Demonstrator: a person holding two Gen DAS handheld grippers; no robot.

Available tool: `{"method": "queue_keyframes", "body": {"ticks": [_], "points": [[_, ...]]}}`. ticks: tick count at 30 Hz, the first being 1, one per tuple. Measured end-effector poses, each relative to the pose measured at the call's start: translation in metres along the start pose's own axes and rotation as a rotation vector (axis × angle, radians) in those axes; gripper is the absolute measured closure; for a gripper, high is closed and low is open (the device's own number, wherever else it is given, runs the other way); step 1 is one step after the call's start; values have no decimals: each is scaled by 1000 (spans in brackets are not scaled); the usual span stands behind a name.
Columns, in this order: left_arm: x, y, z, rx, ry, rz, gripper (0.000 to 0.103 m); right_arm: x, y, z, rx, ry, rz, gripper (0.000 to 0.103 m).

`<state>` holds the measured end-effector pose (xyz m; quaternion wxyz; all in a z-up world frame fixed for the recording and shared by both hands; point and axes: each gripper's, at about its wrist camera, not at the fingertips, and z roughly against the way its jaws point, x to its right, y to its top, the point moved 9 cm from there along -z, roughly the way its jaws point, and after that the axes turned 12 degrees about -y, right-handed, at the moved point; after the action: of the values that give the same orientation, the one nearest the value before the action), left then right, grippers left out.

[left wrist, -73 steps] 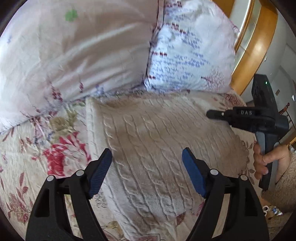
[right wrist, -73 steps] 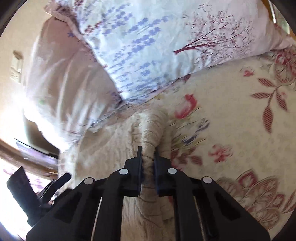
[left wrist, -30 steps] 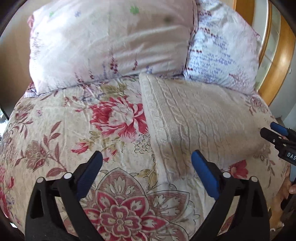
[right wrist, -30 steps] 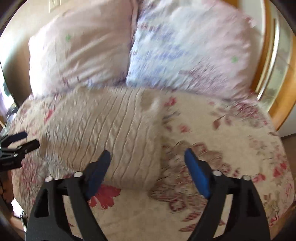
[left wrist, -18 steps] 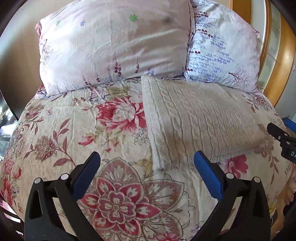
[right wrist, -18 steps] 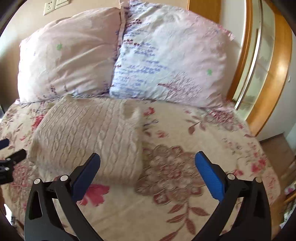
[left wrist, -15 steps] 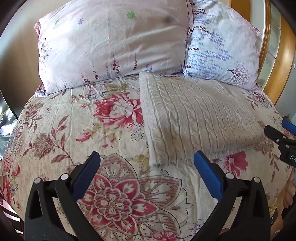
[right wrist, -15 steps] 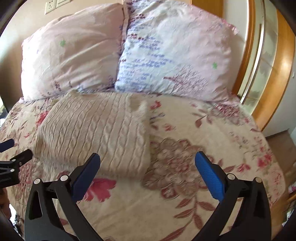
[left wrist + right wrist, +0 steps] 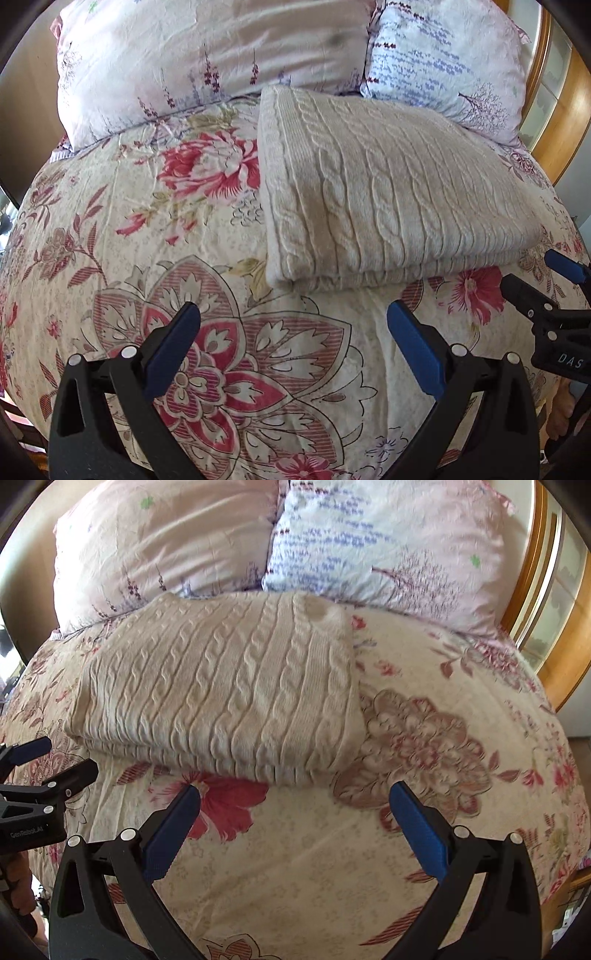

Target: Fold small clothes

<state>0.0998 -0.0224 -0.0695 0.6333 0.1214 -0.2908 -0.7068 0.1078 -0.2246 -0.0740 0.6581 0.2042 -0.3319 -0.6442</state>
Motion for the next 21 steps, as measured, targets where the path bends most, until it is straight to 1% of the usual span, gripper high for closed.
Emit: {"method": "queue_keyframes", "body": {"ticks": [2, 7, 10, 21], "points": [[0, -3, -3, -15, 3, 6, 2, 0, -3, -5, -26, 10, -7, 1], [-2, -6, -10, -41, 9, 20, 2, -1, -8, -14, -57, 23, -20, 1], [-1, -6, -11, -42, 25, 11, 2, -3, -11, -18, -74, 21, -15, 1], [-1, -6, -14, -28, 34, 12, 2, -3, -13, -20, -66, 8, -7, 1]]}}
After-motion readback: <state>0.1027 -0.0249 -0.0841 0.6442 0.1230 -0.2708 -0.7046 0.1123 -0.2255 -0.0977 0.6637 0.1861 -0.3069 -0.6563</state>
